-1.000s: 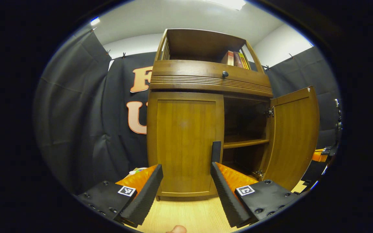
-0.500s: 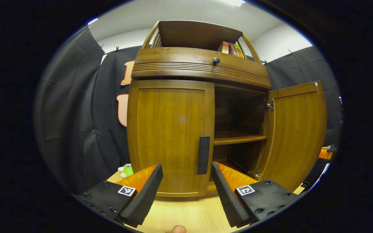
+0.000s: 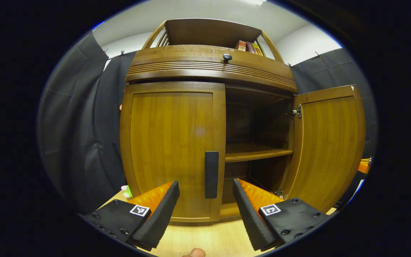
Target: Open the right door of the double-door shoe cabinet with the right hand, and open the left door with the left hand.
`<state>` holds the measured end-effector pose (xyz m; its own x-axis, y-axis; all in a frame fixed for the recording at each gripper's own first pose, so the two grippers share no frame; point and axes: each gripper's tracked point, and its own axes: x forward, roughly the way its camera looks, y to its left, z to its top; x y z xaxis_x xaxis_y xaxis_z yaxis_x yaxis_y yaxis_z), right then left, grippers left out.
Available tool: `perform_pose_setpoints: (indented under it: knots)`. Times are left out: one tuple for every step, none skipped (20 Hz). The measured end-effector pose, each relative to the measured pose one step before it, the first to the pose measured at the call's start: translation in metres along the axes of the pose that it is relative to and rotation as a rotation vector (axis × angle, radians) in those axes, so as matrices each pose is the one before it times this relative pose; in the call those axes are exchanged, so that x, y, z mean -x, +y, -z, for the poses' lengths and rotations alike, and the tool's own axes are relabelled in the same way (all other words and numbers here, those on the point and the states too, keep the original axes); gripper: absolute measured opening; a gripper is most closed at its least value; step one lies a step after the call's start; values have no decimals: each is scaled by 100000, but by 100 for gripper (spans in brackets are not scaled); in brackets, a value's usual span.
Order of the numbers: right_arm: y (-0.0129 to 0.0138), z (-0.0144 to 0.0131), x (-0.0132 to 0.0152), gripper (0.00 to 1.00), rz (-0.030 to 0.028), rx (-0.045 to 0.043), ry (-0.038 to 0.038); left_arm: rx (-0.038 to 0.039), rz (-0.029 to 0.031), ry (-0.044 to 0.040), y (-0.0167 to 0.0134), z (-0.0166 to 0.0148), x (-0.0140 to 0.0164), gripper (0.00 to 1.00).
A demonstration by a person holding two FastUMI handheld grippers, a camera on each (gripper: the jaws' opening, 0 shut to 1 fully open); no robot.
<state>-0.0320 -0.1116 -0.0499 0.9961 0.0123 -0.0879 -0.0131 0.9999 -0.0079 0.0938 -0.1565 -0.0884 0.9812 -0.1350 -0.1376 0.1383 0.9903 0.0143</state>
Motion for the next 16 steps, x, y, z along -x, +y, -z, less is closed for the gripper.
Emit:
perform_pose_setpoints:
  knots:
    - [-215, -381, 78, 7, 226, -647, -612, -626, 60, 254, -301, 210, -724, 96]
    - [-54, -188, 192, 21, 204, -802, -718, -828, 268, -48, -258, 167, -891, 96]
    - [-173, -231, 61, 12, 484, -453, -695, -418, -313, -128, -84, 68, -825, 95]
    - [-344, -197, -22, 16, 913, 4, -650, -527, 62, 615, -33, 122, -849, 96]
    - [-259, 30, 100, 35, 682, 166, -268, -217, -101, 612, 34, 278, -648, 97]
    - [-217, 68, 26, 27, 479, 78, -168, -471, 553, 295, -159, 158, -655, 99]
    - [-123, -68, 86, 41, 162, -193, 257, -153, 14, -142, 62, 41, -822, 97]
    - [14, 0, 59, 55, -233, -598, 351, 49, -327, 275, 92, 183, -663, 96]
    - [-75, 85, -126, 70, -116, -869, 231, 104, 114, 546, -52, 251, -560, 97]
    - [-174, -50, 62, 73, 202, -984, 269, 15, -106, 531, -33, 322, -545, 96]
    - [-296, -103, 45, 76, 475, -766, 189, 51, -214, 485, 69, 285, -686, 96]
    - [-178, 15, -43, 79, 615, -365, -173, 184, -103, 430, 38, 170, -547, 95]
    - [-239, -218, 55, 82, 384, -358, -209, 290, 107, 199, 9, 55, -455, 96]
    - [-34, -112, -11, 95, 171, -323, -194, 471, 21, -165, -28, 151, -514, 96]
    - [-93, -127, 0, 76, 210, -325, -136, 291, -261, -215, 62, 0, -451, 96]
    - [-116, -29, -17, 99, 262, -485, 98, 150, -462, -348, 55, 37, -292, 96]
